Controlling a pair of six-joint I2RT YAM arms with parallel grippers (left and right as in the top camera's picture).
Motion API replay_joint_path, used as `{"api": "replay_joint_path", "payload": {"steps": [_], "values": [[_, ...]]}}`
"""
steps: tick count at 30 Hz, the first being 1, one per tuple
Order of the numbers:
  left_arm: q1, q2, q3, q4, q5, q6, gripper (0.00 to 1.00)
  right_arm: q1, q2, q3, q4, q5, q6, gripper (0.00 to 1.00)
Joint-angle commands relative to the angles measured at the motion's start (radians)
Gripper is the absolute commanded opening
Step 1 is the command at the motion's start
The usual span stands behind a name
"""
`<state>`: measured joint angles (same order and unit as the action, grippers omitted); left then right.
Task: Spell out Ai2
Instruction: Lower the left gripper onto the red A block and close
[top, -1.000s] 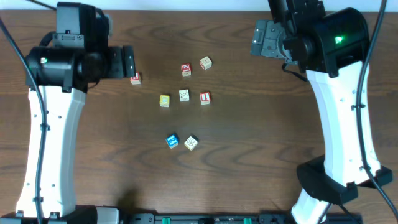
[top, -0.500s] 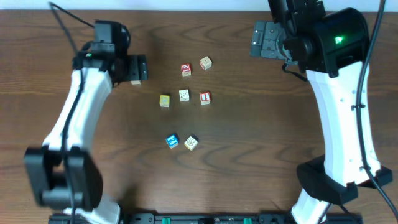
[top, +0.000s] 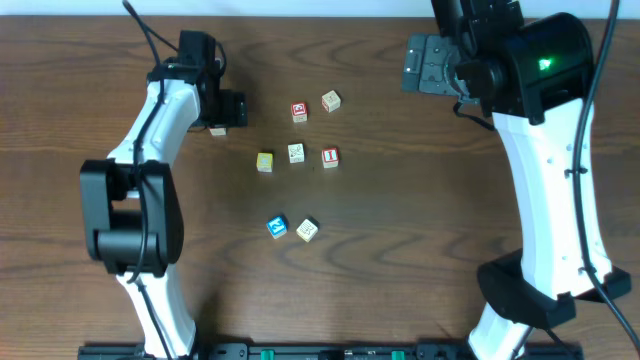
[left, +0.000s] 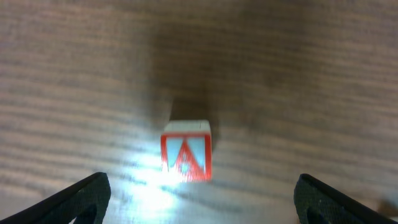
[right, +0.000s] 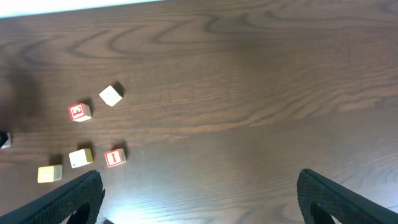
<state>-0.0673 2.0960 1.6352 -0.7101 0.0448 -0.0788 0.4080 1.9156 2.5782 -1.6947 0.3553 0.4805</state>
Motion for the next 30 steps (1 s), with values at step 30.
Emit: {"api": "replay_joint_path", "payload": {"steps": [30], "values": [[0.058,0.171,0.086,-0.001,0.057,-0.003,0.7,-0.001,-0.013,0.01,-0.003,-0.031,-0.034,0.99]]}}
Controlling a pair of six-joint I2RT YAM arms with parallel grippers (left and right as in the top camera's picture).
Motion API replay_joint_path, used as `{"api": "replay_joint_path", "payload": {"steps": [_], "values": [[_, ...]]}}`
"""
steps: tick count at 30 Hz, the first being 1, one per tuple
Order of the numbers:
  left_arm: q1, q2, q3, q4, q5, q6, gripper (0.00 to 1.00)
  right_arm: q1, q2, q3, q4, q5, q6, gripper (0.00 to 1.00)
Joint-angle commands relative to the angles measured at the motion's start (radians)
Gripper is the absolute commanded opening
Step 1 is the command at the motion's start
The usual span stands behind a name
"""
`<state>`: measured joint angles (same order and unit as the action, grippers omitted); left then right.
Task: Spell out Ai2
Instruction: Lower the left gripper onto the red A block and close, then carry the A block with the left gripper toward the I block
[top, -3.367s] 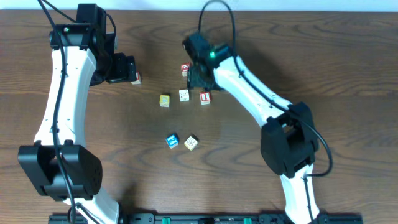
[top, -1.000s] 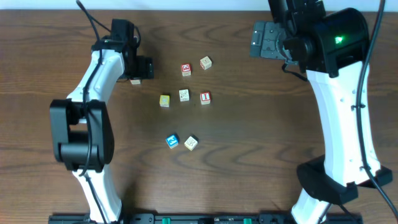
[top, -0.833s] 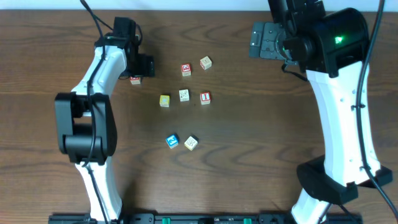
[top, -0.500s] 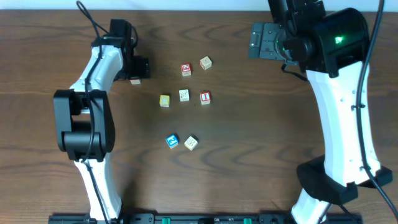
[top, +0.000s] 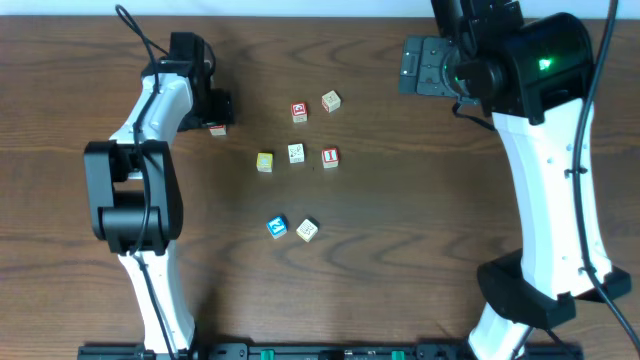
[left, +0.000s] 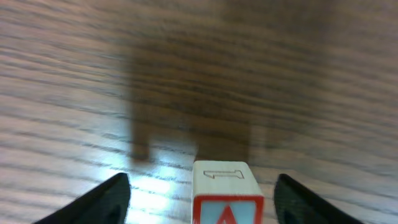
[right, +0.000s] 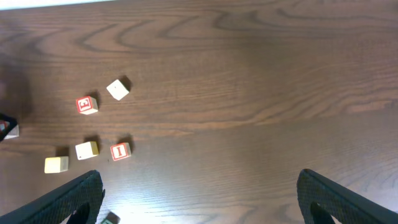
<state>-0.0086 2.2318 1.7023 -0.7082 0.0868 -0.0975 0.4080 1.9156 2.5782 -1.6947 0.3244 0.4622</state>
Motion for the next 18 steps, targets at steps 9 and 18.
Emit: {"api": "replay_joint_path", "payload": {"steps": [9,18], "values": [[-0.001,0.057,0.019,0.007,0.014,0.031,0.42,-0.001,-0.013,0.01,-0.003,0.0,-0.015,0.99],[-0.012,0.056,0.031,-0.026,0.01,0.053,0.22,-0.001,-0.013,0.01,-0.003,0.001,-0.016,0.99]]}}
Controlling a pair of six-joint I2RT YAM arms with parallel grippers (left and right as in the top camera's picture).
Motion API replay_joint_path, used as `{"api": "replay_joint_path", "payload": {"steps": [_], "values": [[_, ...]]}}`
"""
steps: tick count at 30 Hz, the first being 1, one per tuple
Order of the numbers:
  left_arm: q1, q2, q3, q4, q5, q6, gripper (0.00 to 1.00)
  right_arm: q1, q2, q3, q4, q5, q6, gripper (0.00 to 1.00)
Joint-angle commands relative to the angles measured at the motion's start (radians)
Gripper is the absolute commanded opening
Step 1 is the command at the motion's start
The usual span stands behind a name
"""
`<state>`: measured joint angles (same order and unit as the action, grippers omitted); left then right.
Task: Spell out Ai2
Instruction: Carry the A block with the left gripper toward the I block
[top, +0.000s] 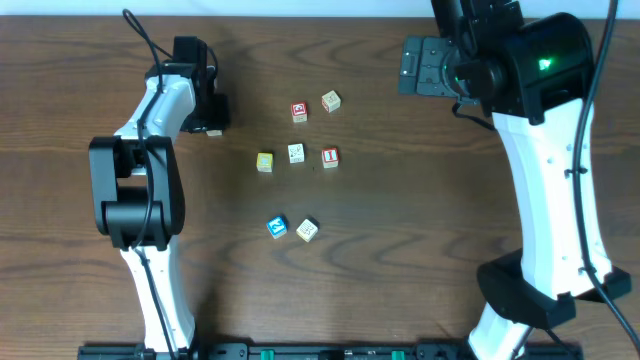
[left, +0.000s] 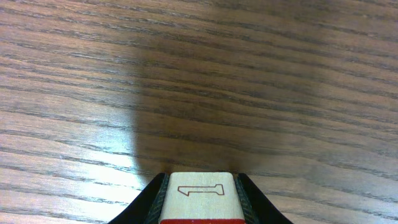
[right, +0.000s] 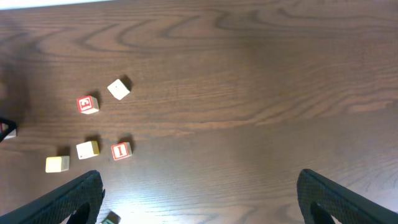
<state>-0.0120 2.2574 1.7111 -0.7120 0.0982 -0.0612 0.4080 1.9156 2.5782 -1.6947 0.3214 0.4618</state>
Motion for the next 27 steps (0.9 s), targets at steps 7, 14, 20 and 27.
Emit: {"api": "replay_joint_path", "payload": {"steps": [7,14,20,27], "values": [[-0.058,0.014,0.154,-0.183,-0.064,0.016,0.23,-0.002,-0.013,0.003,-0.003,0.004,-0.023,0.99],[-0.155,-0.003,0.286,-0.352,-0.092,-0.031,0.19,-0.002,-0.013,-0.009,-0.003,0.011,-0.026,0.99],[-0.27,-0.003,0.31,-0.403,-0.047,-0.056,0.13,-0.002,-0.013,-0.009,-0.003,0.012,-0.032,0.99],[-0.386,-0.003,0.31,-0.401,0.06,-0.061,0.12,-0.002,-0.013,-0.009,-0.003,0.011,-0.033,0.99]]}}
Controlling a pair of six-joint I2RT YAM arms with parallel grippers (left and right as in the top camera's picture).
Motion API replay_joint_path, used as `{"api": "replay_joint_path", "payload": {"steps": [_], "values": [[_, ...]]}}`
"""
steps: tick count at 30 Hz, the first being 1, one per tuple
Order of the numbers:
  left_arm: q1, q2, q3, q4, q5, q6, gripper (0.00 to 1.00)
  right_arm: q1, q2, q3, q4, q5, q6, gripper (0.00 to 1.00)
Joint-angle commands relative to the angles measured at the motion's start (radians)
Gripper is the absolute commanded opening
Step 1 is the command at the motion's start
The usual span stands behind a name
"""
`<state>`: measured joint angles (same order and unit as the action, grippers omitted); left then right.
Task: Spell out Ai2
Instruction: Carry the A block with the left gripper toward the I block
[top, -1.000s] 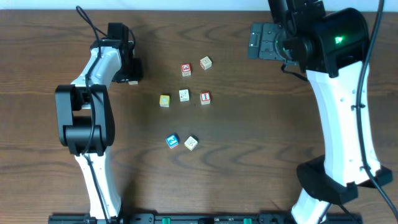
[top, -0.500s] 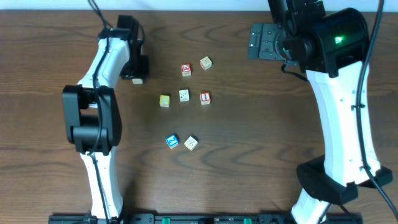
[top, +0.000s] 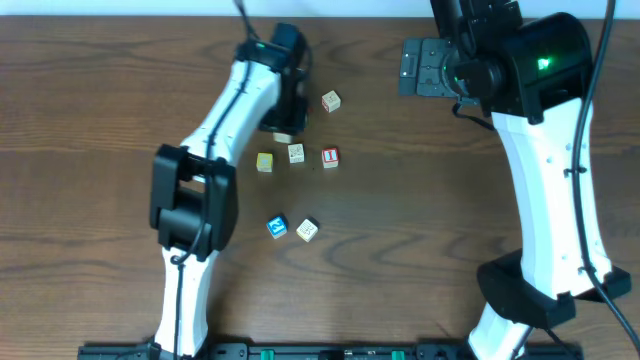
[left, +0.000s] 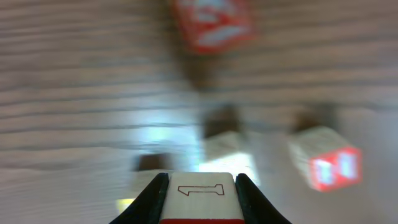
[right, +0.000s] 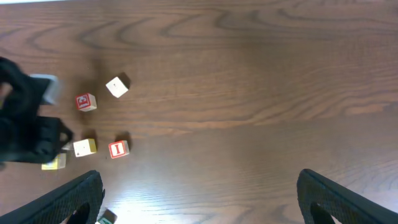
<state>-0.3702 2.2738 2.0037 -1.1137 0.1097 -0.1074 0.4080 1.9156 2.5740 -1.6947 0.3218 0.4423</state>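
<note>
The A block (left: 198, 194) shows a cream face with an outlined 1 and a red lower edge, with my left gripper (left: 198, 202) shut on it. That gripper (top: 282, 128) hangs over the block cluster, the left wrist view being blurred. Below lie the red I block (top: 330, 157), also red I block (left: 326, 165), a cream block (top: 296, 153) and a yellow block (top: 264, 162). A red block (right: 86, 102) sits behind them. My right gripper (right: 199, 202) is open high above the table. No block marked 2 can be made out.
A cream block (top: 331, 101) lies at the back of the cluster. A blue block (top: 277, 227) and another cream block (top: 308, 229) sit nearer the front. My left arm (top: 235, 105) stretches across the table's left half and covers the red block from above.
My left gripper, still shut on the A block, has moved from the far left of the table to the right, over the cluster of blocks. The right arm has not moved.
My left gripper stood open above the A block at the table's far left. It then sat lower around the block, and then was shut on it. Now it holds the block over the cluster. The right gripper stayed open high up throughout.
</note>
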Motion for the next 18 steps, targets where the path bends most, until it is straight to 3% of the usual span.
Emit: {"api": "replay_joint_path", "payload": {"steps": [1,7,18], "values": [[-0.039,-0.019,0.017,0.004,0.049,-0.023,0.12,-0.002,-0.013,-0.005,-0.003,0.011,-0.014,0.99],[-0.093,-0.019,0.005,0.029,0.121,-0.045,0.06,-0.002,-0.013,-0.005,-0.003,0.01,-0.014,0.99],[-0.106,-0.018,-0.057,0.175,0.051,-0.101,0.06,-0.002,-0.013,-0.005,-0.003,0.01,-0.014,0.99]]}}
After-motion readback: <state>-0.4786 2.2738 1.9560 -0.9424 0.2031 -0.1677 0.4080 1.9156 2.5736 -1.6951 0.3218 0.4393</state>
